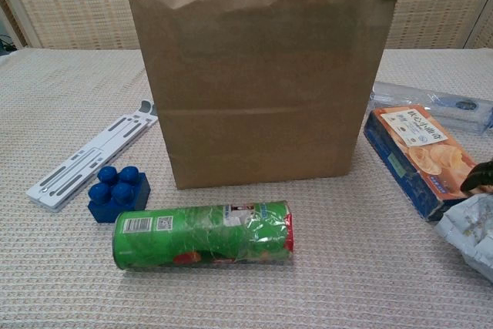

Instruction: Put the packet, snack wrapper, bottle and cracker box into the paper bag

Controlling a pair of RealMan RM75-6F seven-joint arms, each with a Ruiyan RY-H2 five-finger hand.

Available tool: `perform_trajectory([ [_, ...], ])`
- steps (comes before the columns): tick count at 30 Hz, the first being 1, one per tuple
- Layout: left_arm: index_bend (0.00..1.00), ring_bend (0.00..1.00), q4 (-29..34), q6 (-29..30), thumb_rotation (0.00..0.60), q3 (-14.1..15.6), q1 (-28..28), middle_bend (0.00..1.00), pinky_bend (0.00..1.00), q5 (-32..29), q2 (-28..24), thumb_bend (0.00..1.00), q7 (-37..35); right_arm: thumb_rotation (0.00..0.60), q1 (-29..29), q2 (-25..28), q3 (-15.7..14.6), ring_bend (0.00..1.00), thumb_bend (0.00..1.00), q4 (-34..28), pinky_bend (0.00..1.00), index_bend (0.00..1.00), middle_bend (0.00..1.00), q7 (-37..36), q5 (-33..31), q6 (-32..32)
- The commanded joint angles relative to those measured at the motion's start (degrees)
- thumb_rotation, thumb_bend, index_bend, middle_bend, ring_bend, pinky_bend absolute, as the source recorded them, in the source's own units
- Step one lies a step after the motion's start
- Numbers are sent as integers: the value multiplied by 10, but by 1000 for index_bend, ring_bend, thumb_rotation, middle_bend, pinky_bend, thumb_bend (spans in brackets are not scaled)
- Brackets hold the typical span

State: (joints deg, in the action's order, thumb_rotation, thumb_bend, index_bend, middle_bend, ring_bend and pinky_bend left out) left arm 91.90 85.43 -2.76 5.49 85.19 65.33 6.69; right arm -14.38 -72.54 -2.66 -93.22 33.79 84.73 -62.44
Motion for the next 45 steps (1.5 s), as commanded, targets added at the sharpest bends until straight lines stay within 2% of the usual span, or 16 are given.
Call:
perform_trajectory([
  [1, 0, 0, 0, -1, 600, 0, 0, 0, 0, 0, 0, 359, -1, 600, 0, -24, -1, 535, 182, 38, 566, 617, 503, 6, 39, -34],
  [3, 0, 0, 0, -1, 600, 0, 0, 0, 0, 1, -1, 358, -3, 600, 2, -25, -4, 611, 195, 51, 622, 703, 570, -7, 58, -51],
  [6, 0, 0, -1, -1, 600, 1, 0, 0, 0, 1, -1, 360, -3, 600, 5, -17, -4, 633, 214, 54, 643, 752, 604, -31, 72, -75],
  [14, 0, 0, -1, 0, 600, 1, 0, 0, 0, 2, -1, 361, -2, 600, 8, 33, 22, 656, 221, 6, 662, 762, 619, -92, 78, -128],
  [19, 0, 0, 0, 0, 600, 1, 0, 0, 0, 1, 0, 362, 0, 600, -3, 94, 73, 656, 222, -74, 663, 753, 619, -112, 73, -169],
  [23, 0, 0, 0, 0, 600, 0, 0, 0, 0, 0, 0, 361, 0, 600, -19, 147, 127, 656, 221, -145, 663, 750, 619, -100, 65, -196],
  [26, 0, 0, 1, 0, 600, 0, 0, 0, 0, 0, 0, 362, 0, 600, -39, 188, 177, 654, 221, -207, 663, 750, 619, -79, 35, -200],
  [31, 0, 0, 0, 0, 600, 0, 0, 0, 0, 0, 0, 361, 0, 600, -91, 211, 246, 647, 221, -268, 663, 745, 619, -16, -37, -176],
  [36, 0, 0, -3, 0, 600, -1, 1, 0, 0, 1, 2, 362, -2, 600, -172, 178, 287, 644, 220, -293, 663, 739, 619, 89, -114, -138],
  [40, 0, 0, -5, -2, 600, -1, 2, 0, 0, 0, 2, 361, -4, 600, -252, 100, 300, 638, 219, -283, 662, 728, 619, 165, -178, -120],
  [45, 0, 0, -5, -4, 600, -3, 4, 0, 0, -3, 4, 362, 5, 600, -337, -12, 302, 632, 219, -242, 659, 712, 619, 239, -239, -127],
])
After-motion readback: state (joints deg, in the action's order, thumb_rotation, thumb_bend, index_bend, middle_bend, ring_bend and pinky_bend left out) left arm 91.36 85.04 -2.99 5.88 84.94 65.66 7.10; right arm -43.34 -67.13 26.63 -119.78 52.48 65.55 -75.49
